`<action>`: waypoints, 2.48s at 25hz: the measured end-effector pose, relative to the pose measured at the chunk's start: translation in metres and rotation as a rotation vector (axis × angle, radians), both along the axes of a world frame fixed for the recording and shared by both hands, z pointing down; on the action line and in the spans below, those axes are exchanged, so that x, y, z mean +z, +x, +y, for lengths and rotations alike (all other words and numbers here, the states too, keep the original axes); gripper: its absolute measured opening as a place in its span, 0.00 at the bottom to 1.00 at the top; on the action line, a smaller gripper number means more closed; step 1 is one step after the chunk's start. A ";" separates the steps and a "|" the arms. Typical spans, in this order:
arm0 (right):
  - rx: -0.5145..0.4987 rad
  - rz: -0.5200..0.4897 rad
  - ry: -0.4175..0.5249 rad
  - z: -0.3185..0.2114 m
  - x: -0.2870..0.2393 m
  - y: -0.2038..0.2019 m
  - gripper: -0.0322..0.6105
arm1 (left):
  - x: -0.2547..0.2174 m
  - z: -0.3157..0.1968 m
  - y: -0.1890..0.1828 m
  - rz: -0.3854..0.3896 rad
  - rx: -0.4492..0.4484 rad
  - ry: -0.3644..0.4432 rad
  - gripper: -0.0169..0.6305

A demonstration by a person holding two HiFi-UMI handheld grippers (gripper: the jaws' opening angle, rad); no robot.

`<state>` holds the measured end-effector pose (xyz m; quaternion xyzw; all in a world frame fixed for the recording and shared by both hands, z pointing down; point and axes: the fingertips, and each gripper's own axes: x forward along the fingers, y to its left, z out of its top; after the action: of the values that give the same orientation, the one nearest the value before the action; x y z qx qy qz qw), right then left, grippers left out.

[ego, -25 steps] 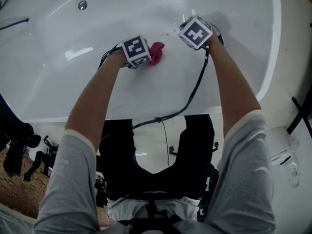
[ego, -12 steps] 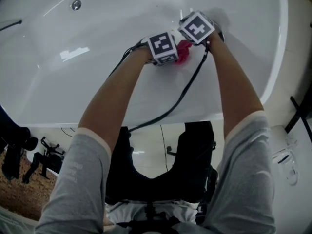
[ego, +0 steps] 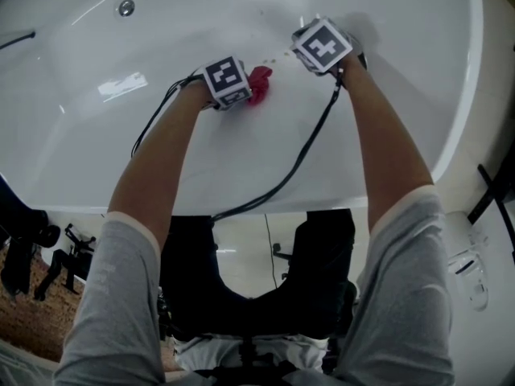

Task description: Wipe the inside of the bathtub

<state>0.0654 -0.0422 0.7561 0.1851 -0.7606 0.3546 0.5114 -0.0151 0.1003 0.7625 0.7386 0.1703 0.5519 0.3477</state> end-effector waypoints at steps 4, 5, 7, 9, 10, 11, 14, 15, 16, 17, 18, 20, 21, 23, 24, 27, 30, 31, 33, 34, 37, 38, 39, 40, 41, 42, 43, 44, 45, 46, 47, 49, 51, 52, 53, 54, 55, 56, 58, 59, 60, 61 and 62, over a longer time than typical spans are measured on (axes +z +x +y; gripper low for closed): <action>0.009 -0.010 0.009 -0.003 0.008 -0.002 0.06 | 0.008 -0.004 0.010 0.010 -0.019 -0.002 0.14; 0.013 -0.009 0.011 -0.003 0.010 -0.001 0.06 | 0.009 -0.004 0.019 0.023 -0.023 0.000 0.14; 0.030 -0.013 0.014 -0.004 0.013 0.001 0.06 | 0.009 -0.004 0.046 0.063 -0.053 -0.003 0.14; 0.063 -0.024 0.011 -0.008 0.017 0.002 0.06 | 0.009 -0.005 0.075 0.109 -0.084 -0.005 0.14; 0.081 -0.029 0.009 -0.010 0.018 0.002 0.06 | 0.009 -0.006 0.089 0.129 -0.087 -0.003 0.14; 0.097 -0.036 0.007 -0.013 0.019 0.001 0.06 | 0.009 -0.007 0.100 0.144 -0.084 0.002 0.14; 0.138 -0.033 0.012 -0.019 0.024 0.005 0.06 | 0.014 -0.008 0.120 0.164 -0.049 0.020 0.14; 0.147 -0.013 0.016 -0.021 0.028 0.011 0.06 | 0.016 -0.008 0.121 0.166 -0.043 0.018 0.14; 0.156 0.003 0.018 -0.022 0.030 0.015 0.06 | 0.017 -0.007 0.121 0.170 -0.043 0.014 0.14; 0.164 0.008 0.018 -0.023 0.031 0.016 0.06 | 0.018 -0.008 0.118 0.173 -0.049 0.013 0.14; 0.168 0.007 0.018 -0.025 0.031 0.016 0.06 | 0.021 -0.009 0.112 0.168 -0.056 0.013 0.14; 0.163 0.003 0.020 -0.026 0.030 0.014 0.06 | 0.031 -0.010 0.088 0.116 -0.057 0.014 0.14; 0.159 0.003 0.022 -0.028 0.030 0.013 0.06 | 0.035 -0.010 0.075 0.088 -0.050 0.014 0.14; 0.157 0.008 0.025 -0.030 0.032 0.010 0.06 | 0.045 -0.011 0.049 0.044 -0.024 0.017 0.14; 0.157 0.010 0.024 -0.031 0.033 0.009 0.06 | 0.049 -0.012 0.039 0.026 -0.011 0.021 0.14; 0.156 0.013 0.021 -0.031 0.038 0.003 0.06 | 0.061 -0.015 0.021 -0.006 0.007 0.049 0.14; 0.156 0.013 0.023 -0.030 0.044 0.001 0.06 | 0.070 -0.023 0.030 0.010 0.022 0.111 0.14; 0.160 0.014 0.023 -0.030 0.046 0.003 0.06 | 0.070 -0.025 0.043 0.043 0.012 0.125 0.14; 0.175 0.013 0.021 -0.030 0.049 0.006 0.06 | 0.068 -0.026 0.071 0.101 -0.035 0.109 0.14; 0.185 0.010 0.019 -0.031 0.050 0.007 0.06 | 0.066 -0.026 0.083 0.119 -0.058 0.093 0.14; 0.225 -0.003 0.016 -0.036 0.051 0.010 0.06 | 0.060 -0.027 0.118 0.183 -0.064 0.096 0.14; 0.242 -0.009 0.015 -0.037 0.050 0.012 0.06 | 0.058 -0.027 0.127 0.208 -0.049 0.101 0.14; 0.261 -0.017 0.013 -0.039 0.049 0.012 0.06 | 0.056 -0.026 0.132 0.227 -0.036 0.100 0.14; 0.282 -0.028 0.009 -0.041 0.048 0.012 0.06 | 0.055 -0.024 0.133 0.231 -0.028 0.092 0.14; 0.305 -0.041 0.004 -0.044 0.046 0.011 0.06 | 0.055 -0.022 0.130 0.220 -0.024 0.080 0.14; 0.325 -0.055 -0.001 -0.047 0.044 0.009 0.06 | 0.057 -0.020 0.124 0.202 -0.023 0.070 0.14; 0.337 -0.065 -0.003 -0.049 0.042 0.008 0.06 | 0.059 -0.020 0.115 0.183 -0.021 0.065 0.14; 0.338 -0.068 0.000 -0.051 0.041 0.006 0.06 | 0.062 -0.020 0.104 0.160 -0.011 0.067 0.14; 0.329 -0.065 0.005 -0.053 0.040 0.005 0.06 | 0.066 -0.020 0.089 0.128 0.010 0.073 0.14; 0.317 -0.060 0.011 -0.053 0.040 0.005 0.06 | 0.072 -0.020 0.070 0.092 0.037 0.084 0.14; 0.307 -0.057 0.014 -0.053 0.041 0.004 0.06 | 0.078 -0.020 0.054 0.069 0.061 0.097 0.14; 0.302 -0.054 0.016 -0.053 0.043 0.003 0.06 | 0.087 -0.019 0.027 0.040 0.092 0.125 0.14; 0.306 -0.049 0.016 -0.053 0.045 0.005 0.06 | 0.096 -0.018 -0.001 -0.045 0.099 0.148 0.14; 0.308 -0.047 0.016 -0.053 0.045 0.005 0.06 | 0.099 -0.018 -0.005 -0.063 0.086 0.152 0.14; 0.309 -0.045 0.017 -0.052 0.046 0.005 0.06 | 0.100 -0.016 -0.008 -0.090 0.086 0.153 0.14; 0.311 -0.045 0.017 -0.052 0.046 0.005 0.06 | 0.103 -0.014 -0.015 -0.136 0.106 0.153 0.14; 0.315 -0.045 0.018 -0.052 0.047 0.005 0.06 | 0.105 -0.012 -0.017 -0.165 0.126 0.153 0.14; 0.319 -0.046 0.019 -0.052 0.048 0.005 0.06 | 0.107 -0.011 -0.012 -0.169 0.134 0.154 0.14; 0.328 -0.045 0.023 -0.053 0.049 0.007 0.06 | 0.109 -0.010 0.007 -0.142 0.124 0.151 0.14; 0.332 -0.044 0.026 -0.054 0.050 0.008 0.06 | 0.110 -0.010 0.022 -0.111 0.112 0.155 0.14; 0.336 -0.043 0.030 -0.056 0.049 0.010 0.06 | 0.110 -0.013 0.040 -0.070 0.095 0.171 0.14; 0.344 -0.044 0.035 -0.059 0.048 0.012 0.06 | 0.109 -0.019 0.058 -0.027 0.075 0.203 0.14; 0.357 -0.047 0.037 -0.061 0.047 0.013 0.06 | 0.109 -0.026 0.075 0.009 0.057 0.246 0.14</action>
<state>0.0788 -0.1036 0.8032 0.3182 -0.7339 0.4297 0.4190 0.0602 0.0739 0.8712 0.7731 0.1239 0.5748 0.2380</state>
